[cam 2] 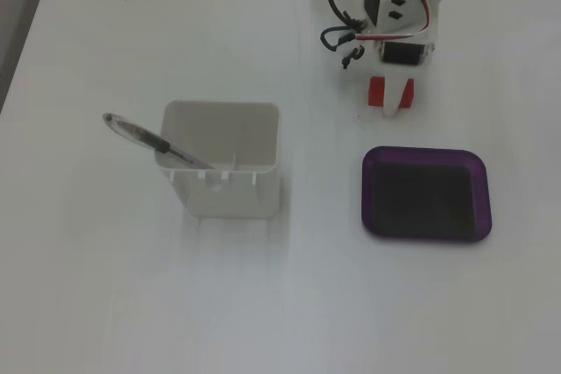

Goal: Pick up the red cube and place it in the box.

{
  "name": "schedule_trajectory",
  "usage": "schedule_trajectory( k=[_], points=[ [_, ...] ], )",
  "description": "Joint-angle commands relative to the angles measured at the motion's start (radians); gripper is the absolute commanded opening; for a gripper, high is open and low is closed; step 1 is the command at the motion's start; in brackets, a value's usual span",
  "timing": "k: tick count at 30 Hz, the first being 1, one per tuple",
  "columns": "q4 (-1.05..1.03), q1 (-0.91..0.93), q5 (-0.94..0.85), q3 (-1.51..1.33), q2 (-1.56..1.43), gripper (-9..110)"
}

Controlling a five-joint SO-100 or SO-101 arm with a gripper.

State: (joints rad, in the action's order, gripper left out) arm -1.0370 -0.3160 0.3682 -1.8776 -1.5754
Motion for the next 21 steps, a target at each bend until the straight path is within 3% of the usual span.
schedule_trajectory(
  k=[1, 11, 21],
  points=[
    [0.008, 0.002, -0.005, 0.005, -0.006, 4],
    [-0.015, -0.005, -0.006, 0.025, -0.026, -1],
    [-0.224, -0.138, -0.104, 0.419, -0.123, -1]
  ],
)
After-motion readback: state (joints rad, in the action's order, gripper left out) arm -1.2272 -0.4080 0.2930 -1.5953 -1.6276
